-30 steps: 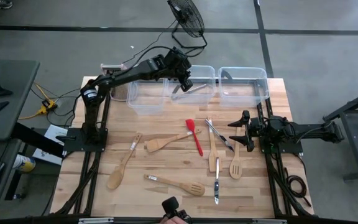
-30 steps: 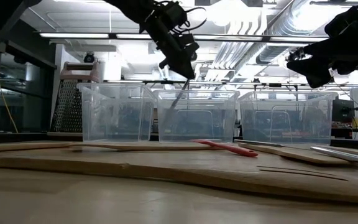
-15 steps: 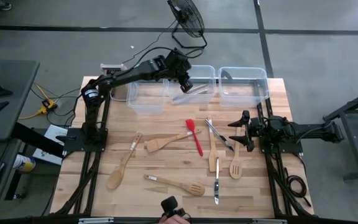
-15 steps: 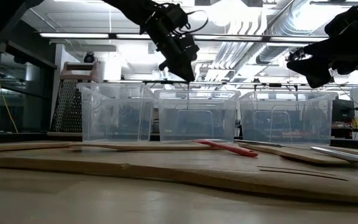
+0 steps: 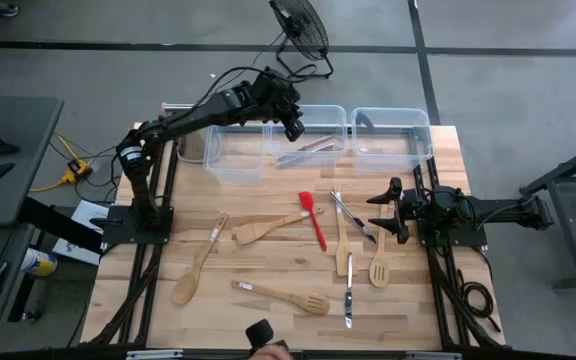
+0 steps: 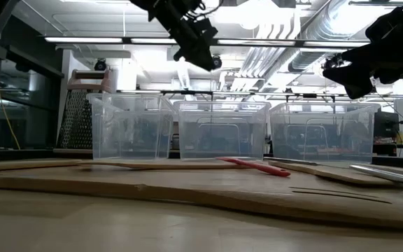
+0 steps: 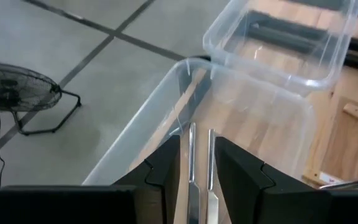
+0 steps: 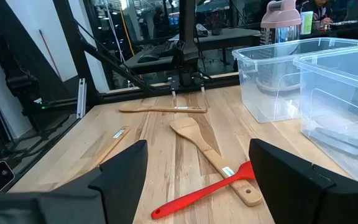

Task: Pick & Place Kitchen Items
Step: Put the silver table knife into the middle transparent container

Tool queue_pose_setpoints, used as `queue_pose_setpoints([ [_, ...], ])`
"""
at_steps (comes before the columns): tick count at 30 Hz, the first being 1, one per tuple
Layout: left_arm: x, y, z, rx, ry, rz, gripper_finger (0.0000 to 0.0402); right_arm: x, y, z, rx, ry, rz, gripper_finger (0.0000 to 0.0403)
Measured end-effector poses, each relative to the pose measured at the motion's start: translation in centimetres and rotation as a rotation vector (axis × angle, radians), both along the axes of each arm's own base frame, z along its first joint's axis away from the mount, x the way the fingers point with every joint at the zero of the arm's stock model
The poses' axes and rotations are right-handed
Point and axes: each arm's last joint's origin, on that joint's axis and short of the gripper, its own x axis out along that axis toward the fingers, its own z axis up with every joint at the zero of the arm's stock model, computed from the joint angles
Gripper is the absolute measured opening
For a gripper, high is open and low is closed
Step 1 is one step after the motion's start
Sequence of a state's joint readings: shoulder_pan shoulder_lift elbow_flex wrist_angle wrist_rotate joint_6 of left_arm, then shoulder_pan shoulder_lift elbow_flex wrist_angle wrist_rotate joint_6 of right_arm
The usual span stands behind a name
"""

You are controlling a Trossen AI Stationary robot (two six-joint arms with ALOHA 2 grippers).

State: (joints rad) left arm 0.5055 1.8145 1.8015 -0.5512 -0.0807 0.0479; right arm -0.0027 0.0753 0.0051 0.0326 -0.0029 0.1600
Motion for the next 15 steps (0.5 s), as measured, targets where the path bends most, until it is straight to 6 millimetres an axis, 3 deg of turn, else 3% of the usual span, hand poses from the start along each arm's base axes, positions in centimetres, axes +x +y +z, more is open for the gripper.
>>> queue_pose_setpoints([
  [9,-2.6,-1.5,0.8,0.017,-0.102,-0.055,0.0101,0.0,0.0,0.0,0.000,0.000,0.000,0.0275],
  [15,-6.1,-3.5,-0.8,0.051,-0.204,-0.049,0.0101,0.0,0.0,0.0,0.000,0.000,0.000,0.0275],
])
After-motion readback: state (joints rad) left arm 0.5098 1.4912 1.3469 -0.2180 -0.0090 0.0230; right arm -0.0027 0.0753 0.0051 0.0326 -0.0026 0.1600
